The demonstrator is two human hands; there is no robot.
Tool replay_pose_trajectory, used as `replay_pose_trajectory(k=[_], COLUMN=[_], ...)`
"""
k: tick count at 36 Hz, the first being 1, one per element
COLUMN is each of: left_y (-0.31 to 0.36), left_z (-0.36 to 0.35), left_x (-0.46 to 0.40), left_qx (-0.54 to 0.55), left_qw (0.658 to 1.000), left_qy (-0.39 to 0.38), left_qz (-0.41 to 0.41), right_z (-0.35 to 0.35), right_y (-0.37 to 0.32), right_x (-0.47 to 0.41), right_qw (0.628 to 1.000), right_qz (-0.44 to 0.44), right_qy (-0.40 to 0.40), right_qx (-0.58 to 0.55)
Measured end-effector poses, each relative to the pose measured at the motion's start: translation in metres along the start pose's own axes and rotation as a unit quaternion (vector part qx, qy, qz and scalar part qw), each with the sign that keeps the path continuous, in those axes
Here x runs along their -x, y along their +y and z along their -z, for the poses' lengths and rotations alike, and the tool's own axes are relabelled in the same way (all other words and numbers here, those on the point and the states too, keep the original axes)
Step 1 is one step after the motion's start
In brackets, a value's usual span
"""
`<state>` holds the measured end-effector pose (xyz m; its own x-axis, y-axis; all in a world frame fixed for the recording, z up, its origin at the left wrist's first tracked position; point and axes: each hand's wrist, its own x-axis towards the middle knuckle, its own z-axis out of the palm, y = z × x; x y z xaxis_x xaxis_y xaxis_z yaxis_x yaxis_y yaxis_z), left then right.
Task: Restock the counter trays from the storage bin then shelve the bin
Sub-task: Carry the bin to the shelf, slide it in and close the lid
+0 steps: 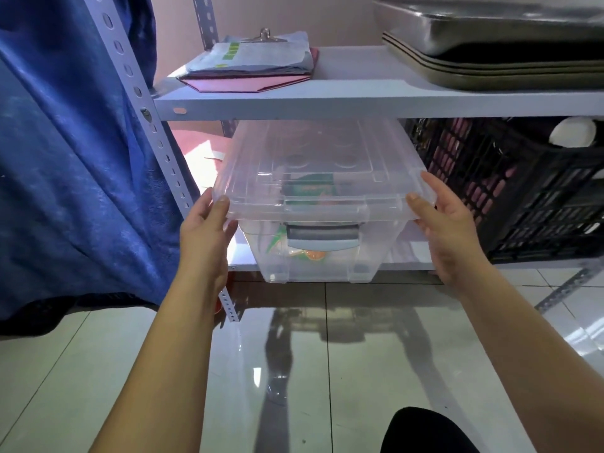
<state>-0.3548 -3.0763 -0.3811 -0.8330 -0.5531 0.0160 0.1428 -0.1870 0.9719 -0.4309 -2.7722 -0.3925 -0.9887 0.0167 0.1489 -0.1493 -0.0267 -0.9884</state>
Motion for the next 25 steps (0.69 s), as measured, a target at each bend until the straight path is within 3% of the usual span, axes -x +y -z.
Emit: replay_pose_trajectory(k=[4,14,25], left_y=[0.000,-0.010,-0.015], left_z=[-0.001,-0.005,-0.028], left_x=[-0.003,-0.011,-0.039], left_qx=[-0.011,0.012,0.022], left_qw=[1.000,0.999,0.998], left_qy=[-0.011,-0.035,-0.049], left_qz=[-0.006,-0.011,-0.031], right_z=[0.008,0.011,0.002], right_y=[0.002,0.005,0.003], right_x=[0.009,0.003,-0.042], right_qw=[0.999,0.995,0.997], right_qz=[0.031,0.073,0.065], right_qy=[-0.035,-0.016,0.009], right_qx=[0.027,0.066,0.030])
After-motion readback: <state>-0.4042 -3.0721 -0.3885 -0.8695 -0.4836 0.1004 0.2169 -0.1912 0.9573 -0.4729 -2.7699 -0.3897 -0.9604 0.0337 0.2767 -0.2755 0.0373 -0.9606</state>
